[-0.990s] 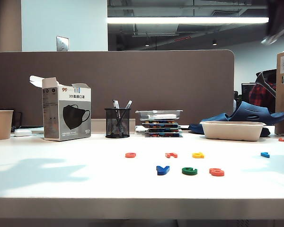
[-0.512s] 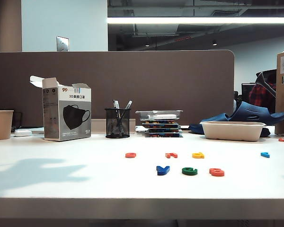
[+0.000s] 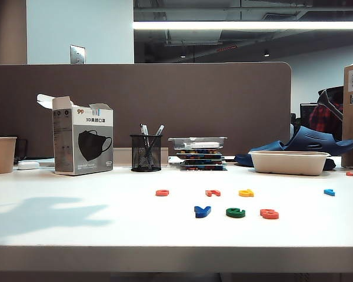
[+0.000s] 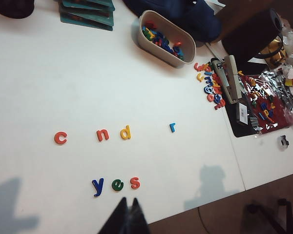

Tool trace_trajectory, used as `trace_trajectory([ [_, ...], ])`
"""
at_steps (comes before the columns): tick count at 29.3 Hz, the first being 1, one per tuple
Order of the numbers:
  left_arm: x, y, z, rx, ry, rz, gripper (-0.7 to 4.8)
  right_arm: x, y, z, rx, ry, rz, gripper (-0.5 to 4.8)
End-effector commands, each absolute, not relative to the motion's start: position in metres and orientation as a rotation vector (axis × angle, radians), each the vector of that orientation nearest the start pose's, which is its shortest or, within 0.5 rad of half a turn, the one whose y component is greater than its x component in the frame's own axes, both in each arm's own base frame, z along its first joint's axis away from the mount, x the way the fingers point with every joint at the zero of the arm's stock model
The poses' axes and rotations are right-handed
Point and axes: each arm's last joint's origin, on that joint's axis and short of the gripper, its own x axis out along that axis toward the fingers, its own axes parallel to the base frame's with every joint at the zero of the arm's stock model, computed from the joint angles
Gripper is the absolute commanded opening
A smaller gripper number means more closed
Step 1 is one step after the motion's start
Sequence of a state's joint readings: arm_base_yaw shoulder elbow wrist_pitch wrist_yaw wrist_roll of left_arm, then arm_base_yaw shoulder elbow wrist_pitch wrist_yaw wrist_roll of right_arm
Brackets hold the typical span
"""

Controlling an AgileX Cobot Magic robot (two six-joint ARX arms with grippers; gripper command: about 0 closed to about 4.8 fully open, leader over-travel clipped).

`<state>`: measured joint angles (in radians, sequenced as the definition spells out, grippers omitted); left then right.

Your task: Select the appropriate letters from the row of letter magnets placed on the table to arrange into the word "yes".

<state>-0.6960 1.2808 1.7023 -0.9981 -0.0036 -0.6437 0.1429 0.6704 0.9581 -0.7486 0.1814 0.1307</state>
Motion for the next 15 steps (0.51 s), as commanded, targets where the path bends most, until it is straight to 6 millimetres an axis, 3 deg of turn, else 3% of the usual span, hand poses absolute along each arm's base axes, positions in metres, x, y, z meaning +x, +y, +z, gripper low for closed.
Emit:
trace_trajectory([
  [1, 0.172, -0.143, 0.462, -0.403, 0.720, -0.477, -0.05, 0.107, 0.010, 0.343, 0.090, 0.397, -0.072, -0.02],
  [6, 0.172, -0.143, 0.462, -0.402, 0.720, -0.477, -0.05, 0.086, 0.007, 0.314, 0.125, 0.341, -0.066, -0.02],
  [15, 0.172, -0.143, 0.462, -0.402, 0.720, -0.477, -0.05, 0.078, 0.011, 0.270, 0.142, 0.244, 0.124, -0.02],
])
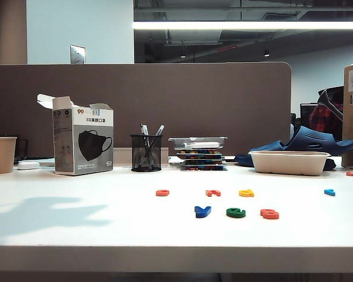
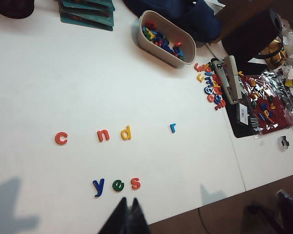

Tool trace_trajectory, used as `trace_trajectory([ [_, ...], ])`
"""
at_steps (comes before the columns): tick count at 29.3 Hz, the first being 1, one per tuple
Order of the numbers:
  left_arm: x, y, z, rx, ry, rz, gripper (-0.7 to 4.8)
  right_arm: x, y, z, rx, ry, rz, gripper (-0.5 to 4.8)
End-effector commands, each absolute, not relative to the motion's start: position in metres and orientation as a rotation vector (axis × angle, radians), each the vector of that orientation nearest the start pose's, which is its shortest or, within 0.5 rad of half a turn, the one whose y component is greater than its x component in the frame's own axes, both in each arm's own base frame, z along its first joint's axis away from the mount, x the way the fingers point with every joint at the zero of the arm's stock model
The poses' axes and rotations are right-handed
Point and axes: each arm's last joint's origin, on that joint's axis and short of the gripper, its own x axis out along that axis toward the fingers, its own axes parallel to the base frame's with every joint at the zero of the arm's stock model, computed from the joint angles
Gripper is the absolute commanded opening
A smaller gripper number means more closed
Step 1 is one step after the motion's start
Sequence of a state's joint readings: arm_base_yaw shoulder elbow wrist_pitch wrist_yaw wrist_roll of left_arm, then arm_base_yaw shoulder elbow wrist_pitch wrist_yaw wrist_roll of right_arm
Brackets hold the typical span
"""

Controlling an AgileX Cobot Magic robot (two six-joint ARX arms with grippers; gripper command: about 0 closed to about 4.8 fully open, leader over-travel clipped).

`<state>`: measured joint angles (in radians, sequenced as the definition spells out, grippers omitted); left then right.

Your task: Select the appropriate letters from the row of letter magnets placed on the table to arrange into the word "yes".

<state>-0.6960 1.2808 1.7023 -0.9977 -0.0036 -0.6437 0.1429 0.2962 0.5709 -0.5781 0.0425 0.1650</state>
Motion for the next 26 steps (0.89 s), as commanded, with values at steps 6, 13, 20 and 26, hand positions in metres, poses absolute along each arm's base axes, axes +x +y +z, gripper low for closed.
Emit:
trace_trajectory([
  [6, 0.172, -0.143, 0.462, -0.358, 0.708, -0.492, -0.05, 0.072, 0.010, 0.252, 0.152, 0.128, 0.136, -0.02],
  [13, 0.172, -0.143, 0.462, -0.319, 0.689, -0.506, -0.05, 0.074, 0.011, 0.224, 0.156, 0.080, 0.139, -0.02],
  [20, 0.174, -0.145, 0.466, -0.251, 0.618, -0.550, -0.05, 0.085, 0.012, 0.192, 0.142, 0.085, 0.141, -0.02],
  [26, 0.175, -0.146, 0.470, -0.227, 0.567, -0.574, -0.05, 0.091, 0.013, 0.180, 0.081, 0.048, 0.140, -0.02],
])
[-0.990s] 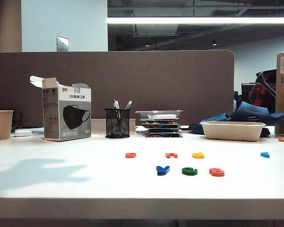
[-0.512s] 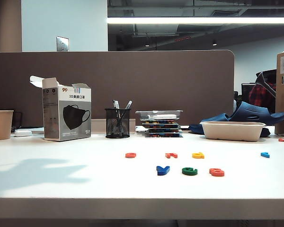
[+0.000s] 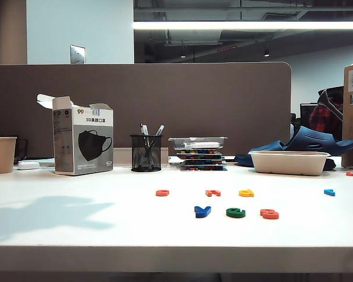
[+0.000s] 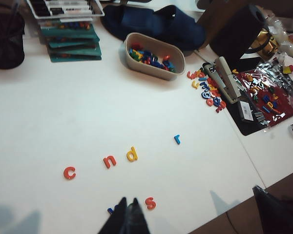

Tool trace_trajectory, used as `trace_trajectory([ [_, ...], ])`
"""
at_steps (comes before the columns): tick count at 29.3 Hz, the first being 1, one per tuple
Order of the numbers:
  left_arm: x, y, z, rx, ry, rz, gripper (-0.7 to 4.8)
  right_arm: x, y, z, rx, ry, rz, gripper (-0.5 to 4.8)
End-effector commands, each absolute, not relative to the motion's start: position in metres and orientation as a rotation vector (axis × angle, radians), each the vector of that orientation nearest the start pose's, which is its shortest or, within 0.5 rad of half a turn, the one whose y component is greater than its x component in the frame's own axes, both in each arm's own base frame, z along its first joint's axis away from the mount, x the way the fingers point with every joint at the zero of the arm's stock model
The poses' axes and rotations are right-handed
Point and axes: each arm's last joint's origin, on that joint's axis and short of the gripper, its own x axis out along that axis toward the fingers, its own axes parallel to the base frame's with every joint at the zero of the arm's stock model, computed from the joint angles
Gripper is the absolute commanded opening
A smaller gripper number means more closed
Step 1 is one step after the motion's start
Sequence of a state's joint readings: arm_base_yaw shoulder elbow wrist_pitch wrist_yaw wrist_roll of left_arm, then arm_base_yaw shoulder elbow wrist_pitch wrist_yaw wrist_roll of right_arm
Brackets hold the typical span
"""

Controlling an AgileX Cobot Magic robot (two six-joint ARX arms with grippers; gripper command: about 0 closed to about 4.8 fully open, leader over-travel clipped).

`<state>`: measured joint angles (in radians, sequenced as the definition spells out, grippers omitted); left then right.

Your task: Select the appropriate letters from the row of letter magnets placed on the table to arrange into the word "yes".

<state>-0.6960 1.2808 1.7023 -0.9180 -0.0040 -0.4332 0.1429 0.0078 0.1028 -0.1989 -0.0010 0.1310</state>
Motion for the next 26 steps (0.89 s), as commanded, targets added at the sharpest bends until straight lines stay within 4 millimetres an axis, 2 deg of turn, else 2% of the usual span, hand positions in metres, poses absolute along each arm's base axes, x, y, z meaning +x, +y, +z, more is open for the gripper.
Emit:
trace_trajectory([
  [1, 0.175, -0.146, 0.471, -0.216, 0.555, -0.580, -0.05, 0.091, 0.013, 0.178, 0.070, 0.042, 0.141, -0.02],
  [9, 0.179, -0.148, 0.481, -0.111, 0.395, -0.614, -0.05, 0.096, 0.014, 0.158, 0.046, 0.064, 0.140, -0.02],
  [17, 0.185, -0.148, 0.495, -0.029, 0.204, -0.611, -0.05, 0.096, 0.014, 0.157, 0.016, 0.069, 0.137, -0.02],
  [20, 0.198, -0.129, 0.497, -0.049, 0.188, -0.523, -0.05, 0.096, 0.014, 0.157, 0.014, 0.071, 0.137, -0.02],
  [26, 0.210, -0.097, 0.500, -0.018, 0.161, -0.408, -0.05, 0.096, 0.014, 0.156, -0.007, 0.075, 0.137, -0.01],
])
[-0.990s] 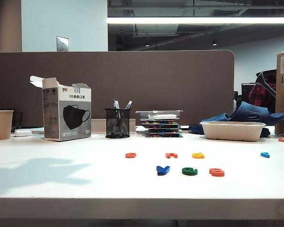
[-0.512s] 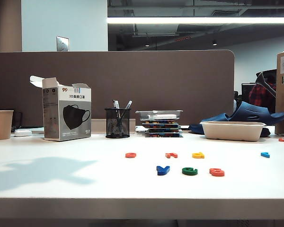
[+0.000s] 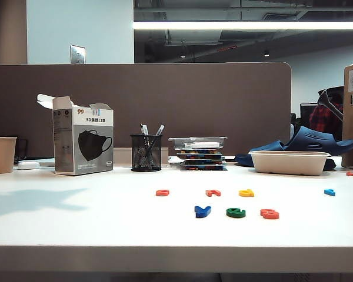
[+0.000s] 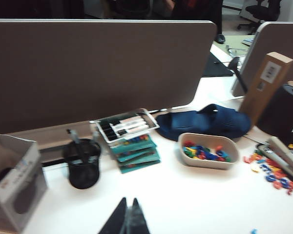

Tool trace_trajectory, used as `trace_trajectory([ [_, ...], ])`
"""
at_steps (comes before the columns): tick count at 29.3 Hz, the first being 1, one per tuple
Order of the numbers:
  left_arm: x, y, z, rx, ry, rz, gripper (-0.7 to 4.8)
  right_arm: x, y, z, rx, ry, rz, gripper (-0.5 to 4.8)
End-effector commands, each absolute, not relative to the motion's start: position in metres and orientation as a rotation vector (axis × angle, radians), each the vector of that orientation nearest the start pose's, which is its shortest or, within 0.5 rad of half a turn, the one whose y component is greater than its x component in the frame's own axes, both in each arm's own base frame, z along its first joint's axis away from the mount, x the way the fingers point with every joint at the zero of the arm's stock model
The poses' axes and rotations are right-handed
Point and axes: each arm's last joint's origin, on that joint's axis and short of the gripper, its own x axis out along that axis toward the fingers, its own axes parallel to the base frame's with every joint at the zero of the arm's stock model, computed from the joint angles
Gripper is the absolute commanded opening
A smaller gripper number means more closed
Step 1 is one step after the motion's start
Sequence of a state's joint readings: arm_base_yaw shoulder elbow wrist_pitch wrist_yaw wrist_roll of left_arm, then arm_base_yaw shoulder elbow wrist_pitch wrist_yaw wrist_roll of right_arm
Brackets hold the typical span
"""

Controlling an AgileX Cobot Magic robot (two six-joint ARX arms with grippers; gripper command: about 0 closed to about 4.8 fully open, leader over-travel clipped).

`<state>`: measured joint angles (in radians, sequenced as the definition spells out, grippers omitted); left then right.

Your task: Select the appropriate letters from the row of letter magnets placed on the table to arrange into the word "yes".

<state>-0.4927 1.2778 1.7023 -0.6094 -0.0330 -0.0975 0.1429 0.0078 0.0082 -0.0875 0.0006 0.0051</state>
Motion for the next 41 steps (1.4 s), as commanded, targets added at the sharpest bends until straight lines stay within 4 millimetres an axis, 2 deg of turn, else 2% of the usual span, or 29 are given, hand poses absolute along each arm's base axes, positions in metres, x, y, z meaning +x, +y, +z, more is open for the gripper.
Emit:
trace_trajectory([
  [1, 0.211, -0.092, 0.500, -0.011, 0.157, -0.386, -0.05, 0.096, 0.014, 0.156, -0.007, 0.075, 0.134, -0.01],
  [9, 0.204, -0.047, 0.507, 0.064, 0.131, -0.210, -0.05, 0.096, 0.014, 0.156, -0.008, 0.077, 0.134, 0.00],
  [17, 0.174, -0.016, 0.506, 0.081, 0.104, -0.081, -0.05, 0.096, 0.014, 0.156, -0.008, 0.077, 0.135, 0.00],
  [22, 0.149, -0.005, 0.481, 0.034, 0.131, -0.110, -0.05, 0.096, 0.014, 0.156, -0.008, 0.080, 0.136, 0.00],
  [30, 0.081, -0.006, 0.414, -0.018, 0.117, -0.148, -0.05, 0.096, 0.014, 0.156, -0.007, 0.082, 0.138, 0.00],
  [35, 0.036, -0.005, 0.384, -0.017, 0.032, -0.159, -0.05, 0.096, 0.014, 0.156, -0.007, 0.082, 0.138, 0.01],
  [41, -0.008, -0.004, 0.354, -0.031, -0.052, -0.165, -0.05, 0.096, 0.014, 0.156, -0.007, 0.082, 0.138, 0.00],
])
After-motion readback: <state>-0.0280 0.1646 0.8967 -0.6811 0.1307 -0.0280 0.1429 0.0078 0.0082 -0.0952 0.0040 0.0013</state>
